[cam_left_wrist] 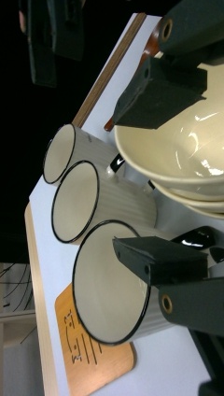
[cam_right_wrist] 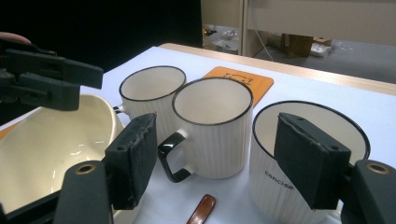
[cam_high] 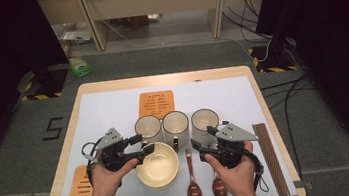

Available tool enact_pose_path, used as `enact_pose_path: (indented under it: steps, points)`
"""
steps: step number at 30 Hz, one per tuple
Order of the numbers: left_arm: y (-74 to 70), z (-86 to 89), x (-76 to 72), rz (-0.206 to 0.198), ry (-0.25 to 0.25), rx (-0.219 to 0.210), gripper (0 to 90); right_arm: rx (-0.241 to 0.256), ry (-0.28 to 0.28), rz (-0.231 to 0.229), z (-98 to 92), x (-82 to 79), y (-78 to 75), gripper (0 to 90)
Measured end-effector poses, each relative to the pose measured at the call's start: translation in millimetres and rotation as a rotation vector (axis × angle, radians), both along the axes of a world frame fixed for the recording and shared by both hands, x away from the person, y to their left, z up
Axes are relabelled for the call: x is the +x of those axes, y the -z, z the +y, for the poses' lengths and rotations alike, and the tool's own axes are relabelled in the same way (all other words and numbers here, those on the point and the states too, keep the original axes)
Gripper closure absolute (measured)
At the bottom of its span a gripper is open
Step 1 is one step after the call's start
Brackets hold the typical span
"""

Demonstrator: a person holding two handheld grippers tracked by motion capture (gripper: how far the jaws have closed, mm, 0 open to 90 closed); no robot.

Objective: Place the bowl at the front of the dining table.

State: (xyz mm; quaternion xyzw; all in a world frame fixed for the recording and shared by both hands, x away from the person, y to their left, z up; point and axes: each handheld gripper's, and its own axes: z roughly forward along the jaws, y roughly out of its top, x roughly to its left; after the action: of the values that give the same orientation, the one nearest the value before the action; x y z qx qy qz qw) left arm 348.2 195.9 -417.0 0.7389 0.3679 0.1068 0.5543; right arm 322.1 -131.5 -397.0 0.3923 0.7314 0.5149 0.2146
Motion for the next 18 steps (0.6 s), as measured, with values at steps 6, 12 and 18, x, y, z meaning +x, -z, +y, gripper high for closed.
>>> enact_pose_path:
  steps: [6, 12, 18]
  points:
    - [3.9, -4.4, -4.4, -0.010, 0.034, 0.033, 40.5, -0.001, 0.000, -0.002, 0.1, 0.1, -0.2, 30.6]
    - [8.8, -7.4, -6.1, 0.005, 0.056, 0.047, 46.2, 0.001, 0.001, 0.003, 0.8, 0.0, 0.3, 30.6]
    - [10.2, -8.0, -6.1, 0.013, 0.072, 0.052, 50.4, -0.002, -0.002, 0.003, 1.0, 0.0, 0.7, 30.6]
